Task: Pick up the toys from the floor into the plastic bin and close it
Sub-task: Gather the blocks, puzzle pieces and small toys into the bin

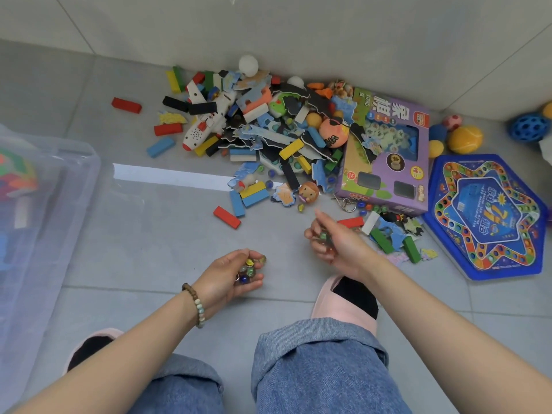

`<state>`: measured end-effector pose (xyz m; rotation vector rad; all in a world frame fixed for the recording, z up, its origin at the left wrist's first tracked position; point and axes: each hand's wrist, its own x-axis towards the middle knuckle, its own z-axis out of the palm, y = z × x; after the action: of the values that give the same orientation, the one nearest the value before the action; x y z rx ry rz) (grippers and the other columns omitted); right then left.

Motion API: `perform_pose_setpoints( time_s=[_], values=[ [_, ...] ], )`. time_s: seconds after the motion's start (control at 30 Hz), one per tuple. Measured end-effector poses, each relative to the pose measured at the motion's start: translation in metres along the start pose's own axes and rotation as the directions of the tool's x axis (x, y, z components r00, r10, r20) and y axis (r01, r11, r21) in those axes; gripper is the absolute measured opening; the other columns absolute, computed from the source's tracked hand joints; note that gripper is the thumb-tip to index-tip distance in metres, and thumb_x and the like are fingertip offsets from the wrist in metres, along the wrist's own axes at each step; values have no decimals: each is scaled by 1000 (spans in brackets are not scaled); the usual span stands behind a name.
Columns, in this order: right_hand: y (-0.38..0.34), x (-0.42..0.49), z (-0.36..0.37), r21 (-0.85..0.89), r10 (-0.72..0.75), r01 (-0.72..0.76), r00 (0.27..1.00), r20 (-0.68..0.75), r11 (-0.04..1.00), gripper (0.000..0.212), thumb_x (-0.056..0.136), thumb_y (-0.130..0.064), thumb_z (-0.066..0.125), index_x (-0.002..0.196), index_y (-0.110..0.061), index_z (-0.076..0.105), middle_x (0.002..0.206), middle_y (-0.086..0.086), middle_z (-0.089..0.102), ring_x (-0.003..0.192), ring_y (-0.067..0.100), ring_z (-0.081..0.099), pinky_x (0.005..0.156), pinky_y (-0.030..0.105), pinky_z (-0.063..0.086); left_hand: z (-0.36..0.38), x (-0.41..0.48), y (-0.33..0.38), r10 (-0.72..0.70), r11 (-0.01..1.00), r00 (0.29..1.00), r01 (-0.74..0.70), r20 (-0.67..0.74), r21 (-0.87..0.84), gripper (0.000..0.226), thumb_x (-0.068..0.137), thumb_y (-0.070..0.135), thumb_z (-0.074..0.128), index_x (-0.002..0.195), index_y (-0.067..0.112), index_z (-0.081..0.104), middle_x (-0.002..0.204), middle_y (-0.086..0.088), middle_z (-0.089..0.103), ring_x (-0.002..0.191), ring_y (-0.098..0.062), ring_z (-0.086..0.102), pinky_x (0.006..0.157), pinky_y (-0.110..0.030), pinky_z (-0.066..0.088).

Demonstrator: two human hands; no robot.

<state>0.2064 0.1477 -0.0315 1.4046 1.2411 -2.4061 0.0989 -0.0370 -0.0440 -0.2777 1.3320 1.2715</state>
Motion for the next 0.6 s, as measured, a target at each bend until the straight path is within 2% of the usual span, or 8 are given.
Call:
perform_pose_setpoints(
  time_s=[0.07,0.17,0.33,0.4,0.47,0.53,0.57,0.6],
  values=[
    [9,0,6,-229,-38,29,999,-35,973,41,97,-36,44,62,-15,43,50,-5,48,36,6,31,34,15,21,-8,-3,1,6,1000,1000,-6,-28,-21,27,99,19,39,89,7,60,83,-8,59,72,-19,60,59,-22,58],
    [25,5,17,-535,-172,142,985,-6,833,25,94,-31,53,74,-16,48,45,-6,41,40,8,33,39,16,26,-22,-6,2,16,999,998,-19,-60,-50,27,99,20,39,89,7,61,83,-9,58,73,-20,60,59,-22,58],
    [34,14,50,-861,-228,262,958,176,435,32,86,-42,62,98,-20,42,54,-7,42,49,9,36,51,28,29,-37,-9,5,37,995,996,-45,-78,-93,26,99,20,40,90,7,61,85,-9,57,74,-19,60,57,-21,57],
    [32,17,65,-936,-235,271,947,218,223,35,87,-44,58,106,-19,43,63,-7,49,58,13,44,53,29,31,-40,-10,7,44,993,996,-53,-81,-105,26,99,21,40,90,7,61,85,-9,57,74,-19,60,58,-21,57],
    [31,22,70,-965,-241,248,945,224,78,30,89,-41,56,105,-17,47,77,0,57,73,21,53,57,30,34,-41,-9,10,52,992,995,-62,-84,-111,27,99,21,40,90,7,61,85,-9,57,74,-20,60,58,-21,58],
    [32,25,68,-973,-225,221,954,201,68,24,90,-36,56,101,-15,50,82,2,57,77,22,53,58,30,34,-42,-9,13,59,992,995,-67,-81,-105,27,99,21,40,90,7,61,85,-9,57,74,-20,59,58,-21,58],
    [33,25,67,-968,-225,213,957,181,129,21,91,-34,56,99,-15,51,80,1,55,73,19,51,57,29,34,-43,-9,14,62,993,995,-69,-79,-97,27,99,21,40,90,7,61,85,-9,57,74,-20,60,59,-22,58],
    [34,26,64,-943,-235,195,963,133,268,17,91,-31,56,94,-15,52,77,0,54,66,15,49,53,25,34,-43,-8,14,63,994,995,-69,-76,-87,27,99,22,40,90,8,61,85,-9,57,74,-19,60,58,-22,58]
  ],
)
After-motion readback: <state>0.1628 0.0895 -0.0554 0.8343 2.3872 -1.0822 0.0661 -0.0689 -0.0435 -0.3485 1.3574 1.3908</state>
